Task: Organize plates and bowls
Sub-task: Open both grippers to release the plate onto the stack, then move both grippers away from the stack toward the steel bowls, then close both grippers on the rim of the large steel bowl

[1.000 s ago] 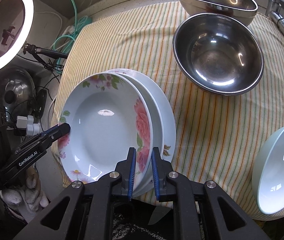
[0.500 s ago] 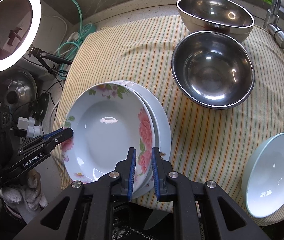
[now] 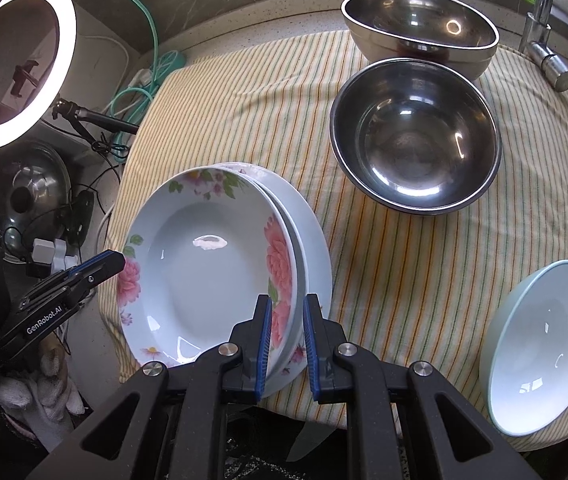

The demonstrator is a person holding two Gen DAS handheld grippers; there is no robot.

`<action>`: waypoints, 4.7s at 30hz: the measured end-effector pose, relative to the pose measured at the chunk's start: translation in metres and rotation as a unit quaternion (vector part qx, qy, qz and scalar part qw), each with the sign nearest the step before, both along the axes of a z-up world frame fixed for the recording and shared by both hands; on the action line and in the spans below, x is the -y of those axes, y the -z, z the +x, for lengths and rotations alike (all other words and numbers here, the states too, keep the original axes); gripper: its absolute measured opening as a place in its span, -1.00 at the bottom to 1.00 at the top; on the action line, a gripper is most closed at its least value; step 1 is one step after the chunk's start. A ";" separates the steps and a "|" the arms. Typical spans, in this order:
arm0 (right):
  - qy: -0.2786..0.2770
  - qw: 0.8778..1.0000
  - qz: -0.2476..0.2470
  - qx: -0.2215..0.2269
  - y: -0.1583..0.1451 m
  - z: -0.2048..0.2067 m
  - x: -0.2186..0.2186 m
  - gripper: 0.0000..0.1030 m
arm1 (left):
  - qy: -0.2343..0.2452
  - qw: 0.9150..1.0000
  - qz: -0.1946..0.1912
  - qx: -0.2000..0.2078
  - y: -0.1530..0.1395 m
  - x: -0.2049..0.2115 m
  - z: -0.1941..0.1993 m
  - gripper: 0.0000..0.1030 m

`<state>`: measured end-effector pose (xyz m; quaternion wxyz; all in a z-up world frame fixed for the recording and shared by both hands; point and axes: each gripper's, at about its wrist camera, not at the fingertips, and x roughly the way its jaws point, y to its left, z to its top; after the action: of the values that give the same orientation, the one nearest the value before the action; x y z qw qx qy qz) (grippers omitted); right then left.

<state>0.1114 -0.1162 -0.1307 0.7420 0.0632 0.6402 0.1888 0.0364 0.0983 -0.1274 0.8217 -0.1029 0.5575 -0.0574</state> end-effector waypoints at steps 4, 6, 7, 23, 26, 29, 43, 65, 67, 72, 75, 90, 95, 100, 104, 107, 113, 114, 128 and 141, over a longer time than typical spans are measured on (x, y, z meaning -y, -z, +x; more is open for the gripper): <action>-0.003 1.000 -0.013 0.022 -0.008 -0.002 0.001 -0.70 | 0.004 1.000 0.011 0.014 -0.009 0.004 0.000 -0.70; -0.003 0.999 -0.021 0.034 -0.012 -0.002 0.000 -0.70 | 0.005 1.000 0.015 0.022 -0.014 0.007 0.001 -0.70; -0.003 0.999 -0.023 0.039 -0.014 -0.001 0.000 -0.70 | 0.006 1.000 0.017 0.025 -0.016 0.009 0.002 -0.70; 0.024 0.992 -0.043 0.116 -0.041 -0.001 0.012 -0.50 | 0.011 0.997 0.033 0.065 -0.036 0.023 0.009 -0.70; 0.035 0.990 -0.051 0.123 -0.045 -0.001 0.018 -0.50 | 0.011 0.997 0.035 0.072 -0.039 0.024 0.010 -0.69; 0.050 0.989 -0.044 0.129 -0.048 -0.003 0.026 -0.50 | 0.010 0.996 0.035 0.076 -0.041 0.027 0.011 -0.60; 0.108 0.985 -0.009 0.137 -0.067 -0.004 0.062 -0.12 | 0.003 0.995 0.038 0.092 -0.053 0.033 0.021 -0.56; 0.144 0.976 0.031 0.158 -0.099 0.041 0.102 -0.12 | 0.017 0.993 0.028 0.116 -0.074 0.059 0.062 -0.56; 0.146 0.976 0.033 0.157 -0.100 0.051 0.102 -0.12 | 0.020 0.993 0.023 0.118 -0.077 0.062 0.069 -0.56; 0.140 0.977 0.044 0.156 -0.105 0.074 0.102 -0.12 | 0.026 0.992 0.019 0.124 -0.083 0.071 0.085 -0.56; 0.136 0.977 0.046 0.154 -0.107 0.088 0.103 -0.12 | 0.030 0.992 0.011 0.125 -0.086 0.075 0.096 -0.56; 0.166 0.980 0.069 0.087 -0.062 0.167 0.131 -0.30 | 0.049 0.995 -0.046 0.068 -0.057 0.109 0.163 -0.56; 0.171 0.980 0.073 0.065 -0.044 0.185 0.138 -0.39 | 0.049 0.996 -0.067 0.040 -0.040 0.119 0.181 -0.56; 0.174 0.981 0.060 0.060 -0.033 0.197 0.143 -0.46 | 0.057 0.996 -0.062 0.038 -0.034 0.129 0.190 -0.56; 0.174 0.982 0.051 0.055 -0.024 0.204 0.146 -0.53 | 0.057 0.996 -0.054 0.036 -0.029 0.136 0.199 -0.56; 0.170 0.983 0.044 0.052 -0.017 0.208 0.145 -0.56 | 0.059 0.996 -0.053 0.032 -0.023 0.139 0.204 -0.56; 0.172 0.983 0.044 0.047 -0.007 0.215 0.147 -0.62 | 0.065 0.997 -0.047 0.021 -0.012 0.147 0.213 -0.56; 0.171 0.983 0.044 0.047 -0.007 0.215 0.147 -0.63 | 0.067 0.996 -0.047 0.019 -0.011 0.148 0.214 -0.56; 0.170 0.984 0.032 0.047 -0.004 0.218 0.153 -0.67 | 0.071 0.997 -0.043 0.010 0.000 0.158 0.225 -0.56; 0.167 0.985 0.020 0.036 0.006 0.224 0.153 -0.79 | 0.075 0.997 -0.037 0.001 0.011 0.161 0.232 -0.57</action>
<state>0.3355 -0.2695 -0.1368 0.7843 0.1771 0.5895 0.0772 0.2687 -0.0632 -0.1388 0.8114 -0.0916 0.5603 -0.1394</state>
